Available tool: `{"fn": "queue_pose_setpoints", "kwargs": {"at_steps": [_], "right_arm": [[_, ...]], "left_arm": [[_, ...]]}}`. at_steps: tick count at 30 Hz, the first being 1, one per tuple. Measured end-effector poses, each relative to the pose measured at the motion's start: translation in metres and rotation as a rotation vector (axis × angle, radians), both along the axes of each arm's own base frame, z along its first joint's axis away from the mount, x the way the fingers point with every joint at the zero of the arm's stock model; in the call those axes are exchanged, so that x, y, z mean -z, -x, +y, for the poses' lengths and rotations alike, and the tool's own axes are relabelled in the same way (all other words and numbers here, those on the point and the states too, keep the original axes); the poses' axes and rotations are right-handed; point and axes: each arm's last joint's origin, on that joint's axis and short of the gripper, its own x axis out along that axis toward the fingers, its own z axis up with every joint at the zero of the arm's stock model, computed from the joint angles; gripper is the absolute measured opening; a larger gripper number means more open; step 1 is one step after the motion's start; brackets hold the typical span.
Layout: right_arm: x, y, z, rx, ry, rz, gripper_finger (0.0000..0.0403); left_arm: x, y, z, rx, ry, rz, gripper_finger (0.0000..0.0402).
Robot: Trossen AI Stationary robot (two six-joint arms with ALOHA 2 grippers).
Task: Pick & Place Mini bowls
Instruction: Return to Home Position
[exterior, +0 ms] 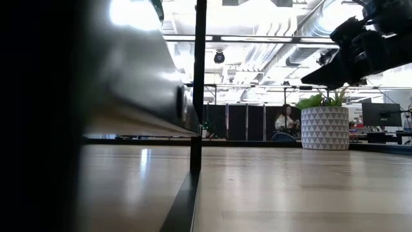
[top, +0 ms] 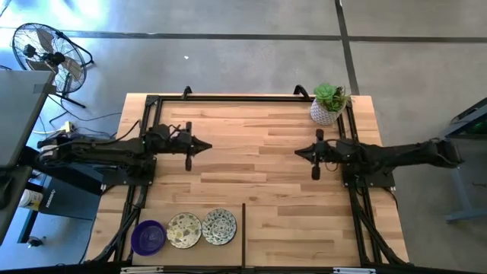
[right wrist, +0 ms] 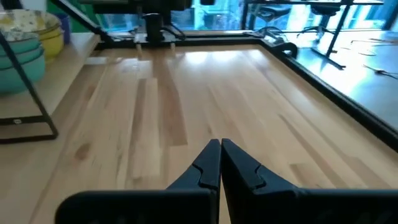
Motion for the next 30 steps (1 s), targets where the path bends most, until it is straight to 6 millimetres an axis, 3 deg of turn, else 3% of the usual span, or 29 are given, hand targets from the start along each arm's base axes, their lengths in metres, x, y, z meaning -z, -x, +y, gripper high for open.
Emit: {"fn": "queue_pose_setpoints", "kwargs": {"at_steps": [7, 15, 18, 30], "right_arm": [[-0.005, 0.029, -0.005, 0.064, 0.003, -0.014, 0.0000], [-0.010, 0.051, -0.004, 0.097, 0.063, -0.149, 0.0000], [-0.002, 0.050, -0.003, 0.082, 0.057, -0.124, 0.0000], [-0.006, 0.049, -0.012, 0.023, 0.071, -0.214, 0.0000]], "left_arm": [[0.009, 0.016, 0.005, -0.051, 0.000, -0.016, 0.0000], [0.020, 0.037, 0.007, -0.116, 0.010, -0.052, 0.0000], [0.023, 0.045, 0.008, -0.144, 0.016, -0.070, 0.0000], [0.022, 0.068, 0.003, -0.191, 0.020, -0.103, 0.0000]]}}
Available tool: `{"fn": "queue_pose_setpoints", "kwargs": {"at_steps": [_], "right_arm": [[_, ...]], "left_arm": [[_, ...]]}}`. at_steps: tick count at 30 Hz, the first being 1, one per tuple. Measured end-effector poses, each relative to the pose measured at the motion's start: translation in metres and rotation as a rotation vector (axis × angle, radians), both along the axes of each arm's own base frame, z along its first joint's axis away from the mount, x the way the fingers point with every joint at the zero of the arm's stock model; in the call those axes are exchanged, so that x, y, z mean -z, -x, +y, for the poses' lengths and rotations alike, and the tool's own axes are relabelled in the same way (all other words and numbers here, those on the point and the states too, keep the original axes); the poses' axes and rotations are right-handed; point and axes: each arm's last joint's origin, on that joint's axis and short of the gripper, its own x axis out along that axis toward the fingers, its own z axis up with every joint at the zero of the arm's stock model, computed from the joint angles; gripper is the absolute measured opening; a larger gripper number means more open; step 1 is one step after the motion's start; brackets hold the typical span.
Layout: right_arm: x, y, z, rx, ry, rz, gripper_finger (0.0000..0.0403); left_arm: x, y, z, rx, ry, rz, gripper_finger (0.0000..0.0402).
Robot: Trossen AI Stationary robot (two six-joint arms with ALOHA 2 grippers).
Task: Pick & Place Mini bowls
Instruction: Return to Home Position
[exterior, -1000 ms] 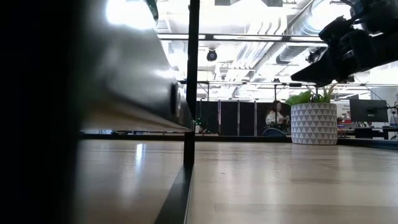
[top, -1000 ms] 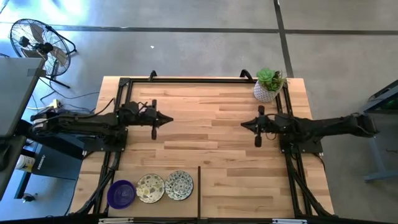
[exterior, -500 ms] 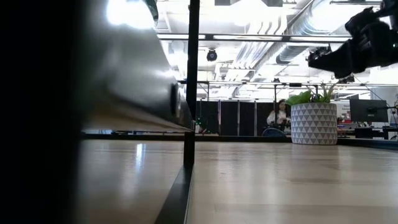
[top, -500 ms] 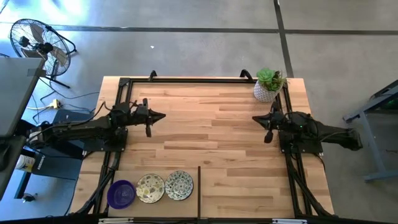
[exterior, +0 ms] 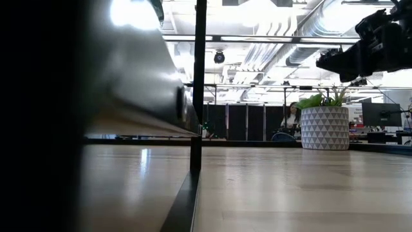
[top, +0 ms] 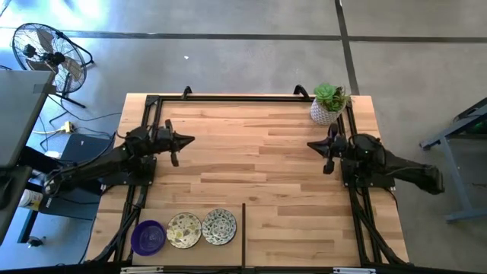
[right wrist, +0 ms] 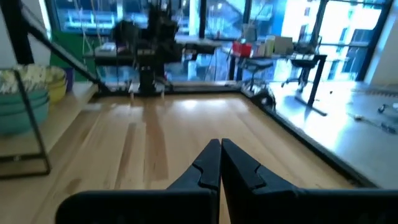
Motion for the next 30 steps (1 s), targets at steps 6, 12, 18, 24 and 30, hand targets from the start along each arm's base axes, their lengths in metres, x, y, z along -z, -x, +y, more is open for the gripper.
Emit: {"fn": "queue_pose_setpoints", "kwargs": {"at_steps": [6, 12, 18, 24, 30], "right_arm": [[0.007, -0.001, -0.010, 0.045, -0.011, -0.069, 0.0000], [0.007, 0.001, -0.014, 0.114, -0.039, -0.071, 0.0000], [0.009, 0.001, -0.016, 0.199, -0.070, -0.061, 0.0000], [0.008, 0.001, -0.016, 0.292, -0.088, -0.090, 0.0000], [0.008, 0.001, -0.015, 0.297, -0.091, -0.092, 0.0000]], "left_arm": [[-0.002, 0.013, -0.004, -0.081, 0.002, -0.060, 0.0000], [0.001, 0.013, -0.003, -0.111, 0.014, -0.060, 0.0000], [0.001, 0.012, -0.003, -0.116, 0.017, -0.062, 0.0000], [0.001, 0.012, -0.002, -0.124, 0.033, -0.065, 0.0000], [0.001, 0.013, -0.002, -0.143, 0.057, -0.072, 0.0000]]}}
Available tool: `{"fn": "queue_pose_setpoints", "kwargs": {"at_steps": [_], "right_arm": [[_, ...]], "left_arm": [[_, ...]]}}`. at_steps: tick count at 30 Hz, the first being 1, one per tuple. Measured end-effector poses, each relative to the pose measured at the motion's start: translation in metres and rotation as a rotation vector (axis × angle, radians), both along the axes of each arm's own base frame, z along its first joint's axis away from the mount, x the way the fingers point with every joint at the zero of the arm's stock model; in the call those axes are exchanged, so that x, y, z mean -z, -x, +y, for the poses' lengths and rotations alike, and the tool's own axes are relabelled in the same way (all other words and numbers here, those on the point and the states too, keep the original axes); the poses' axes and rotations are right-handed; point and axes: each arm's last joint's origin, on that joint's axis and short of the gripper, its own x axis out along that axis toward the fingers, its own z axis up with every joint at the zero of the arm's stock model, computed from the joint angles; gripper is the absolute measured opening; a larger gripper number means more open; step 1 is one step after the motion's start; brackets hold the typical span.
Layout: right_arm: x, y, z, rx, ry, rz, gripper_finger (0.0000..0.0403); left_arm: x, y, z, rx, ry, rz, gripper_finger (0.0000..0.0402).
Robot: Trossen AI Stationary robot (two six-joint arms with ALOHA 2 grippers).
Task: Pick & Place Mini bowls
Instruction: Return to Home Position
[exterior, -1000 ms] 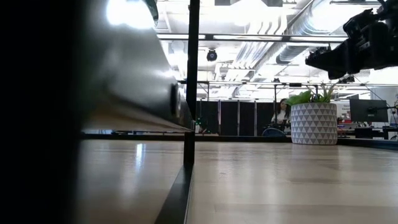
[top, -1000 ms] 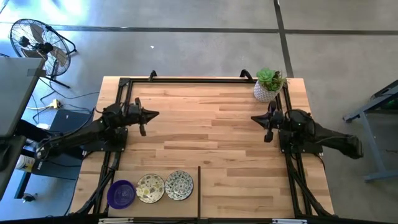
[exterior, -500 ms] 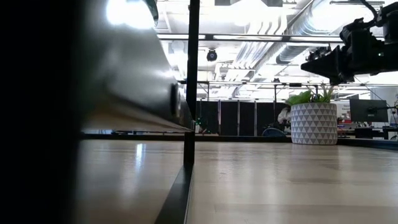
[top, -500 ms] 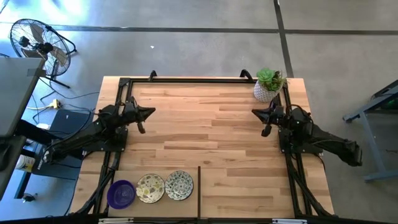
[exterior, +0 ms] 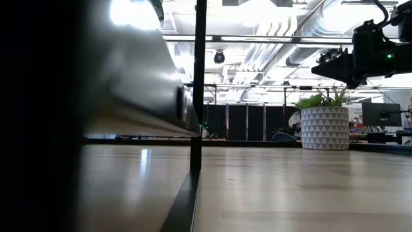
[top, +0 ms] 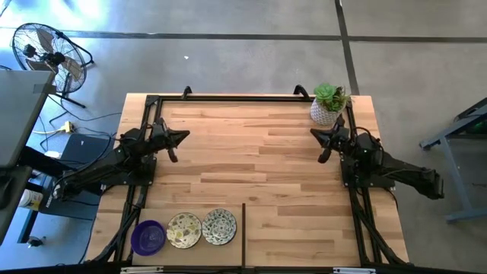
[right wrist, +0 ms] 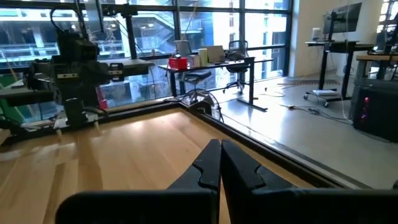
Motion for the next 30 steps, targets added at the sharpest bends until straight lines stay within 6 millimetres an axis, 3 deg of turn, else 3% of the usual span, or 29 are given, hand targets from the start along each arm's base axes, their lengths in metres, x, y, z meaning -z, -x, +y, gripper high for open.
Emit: {"fn": "queue_pose_setpoints", "kwargs": {"at_steps": [30], "right_arm": [[0.0009, -0.0010, 0.0018, -0.071, -0.001, 0.008, 0.0000]], "left_arm": [[0.0002, 0.0000, 0.0000, -0.001, -0.010, 0.006, 0.0001]]}}
